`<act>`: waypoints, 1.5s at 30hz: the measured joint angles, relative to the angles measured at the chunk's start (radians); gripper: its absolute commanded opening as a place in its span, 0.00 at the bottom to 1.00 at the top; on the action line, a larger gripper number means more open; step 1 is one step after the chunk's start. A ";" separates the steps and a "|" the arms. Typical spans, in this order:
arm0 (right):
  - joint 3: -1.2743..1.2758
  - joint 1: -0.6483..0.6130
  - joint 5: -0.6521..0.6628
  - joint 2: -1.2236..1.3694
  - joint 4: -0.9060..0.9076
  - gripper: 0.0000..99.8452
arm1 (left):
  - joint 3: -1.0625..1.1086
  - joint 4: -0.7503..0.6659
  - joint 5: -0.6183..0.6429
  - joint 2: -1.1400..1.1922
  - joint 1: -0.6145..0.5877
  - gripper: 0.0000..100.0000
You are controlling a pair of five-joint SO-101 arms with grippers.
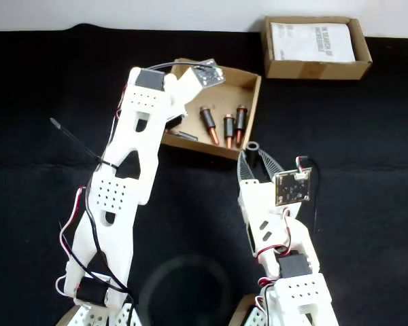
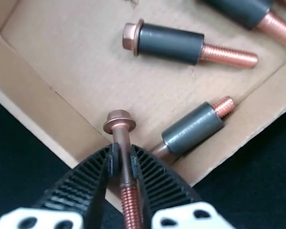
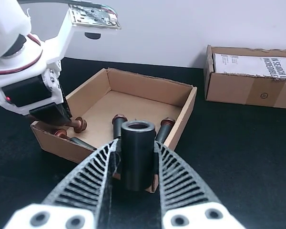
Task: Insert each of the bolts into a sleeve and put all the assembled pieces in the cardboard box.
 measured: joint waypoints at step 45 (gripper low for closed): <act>0.000 0.000 0.000 0.000 0.000 0.01 | -0.227 0.121 0.377 0.000 0.044 0.26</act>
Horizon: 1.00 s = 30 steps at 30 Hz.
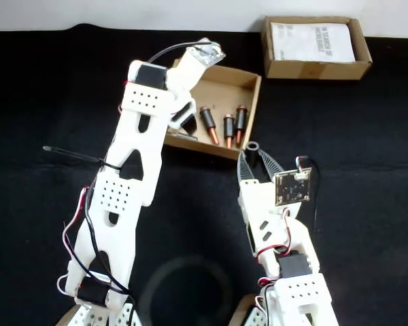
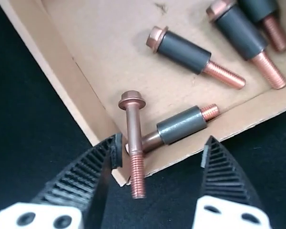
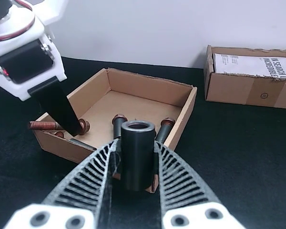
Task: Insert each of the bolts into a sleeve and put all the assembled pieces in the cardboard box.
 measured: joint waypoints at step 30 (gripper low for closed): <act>0.000 0.026 0.000 0.000 0.000 0.01 | 0.106 -0.080 -0.060 0.021 -0.008 0.18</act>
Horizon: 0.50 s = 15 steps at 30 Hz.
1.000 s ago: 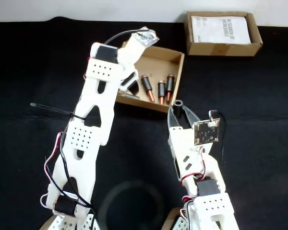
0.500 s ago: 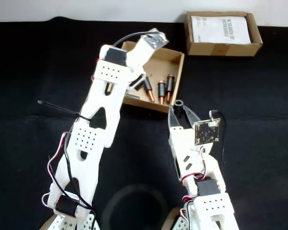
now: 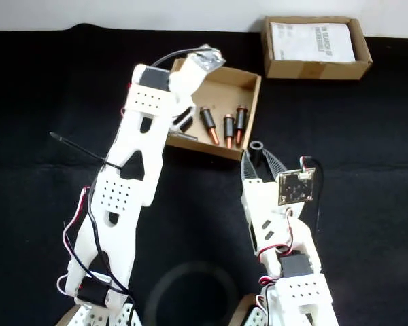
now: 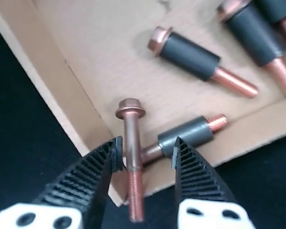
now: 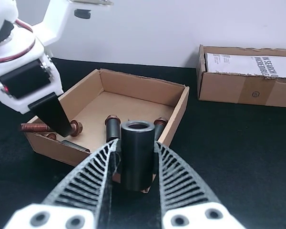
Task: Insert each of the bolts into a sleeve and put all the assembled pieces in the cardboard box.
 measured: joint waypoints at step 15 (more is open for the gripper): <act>0.000 0.000 0.000 0.000 0.000 0.01 | 0.005 -0.034 -0.043 0.092 -0.012 0.03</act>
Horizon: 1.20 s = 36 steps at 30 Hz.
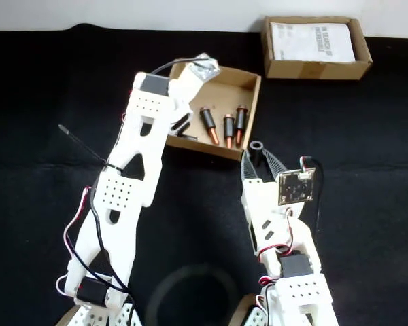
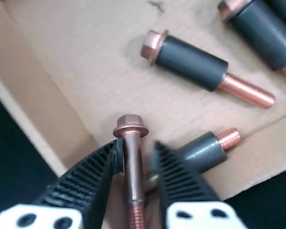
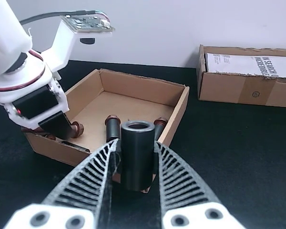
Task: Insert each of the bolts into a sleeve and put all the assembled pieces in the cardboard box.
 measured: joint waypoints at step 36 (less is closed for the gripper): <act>-0.002 -0.017 0.000 0.000 0.000 0.01 | 0.003 0.141 0.535 -0.456 -0.049 0.01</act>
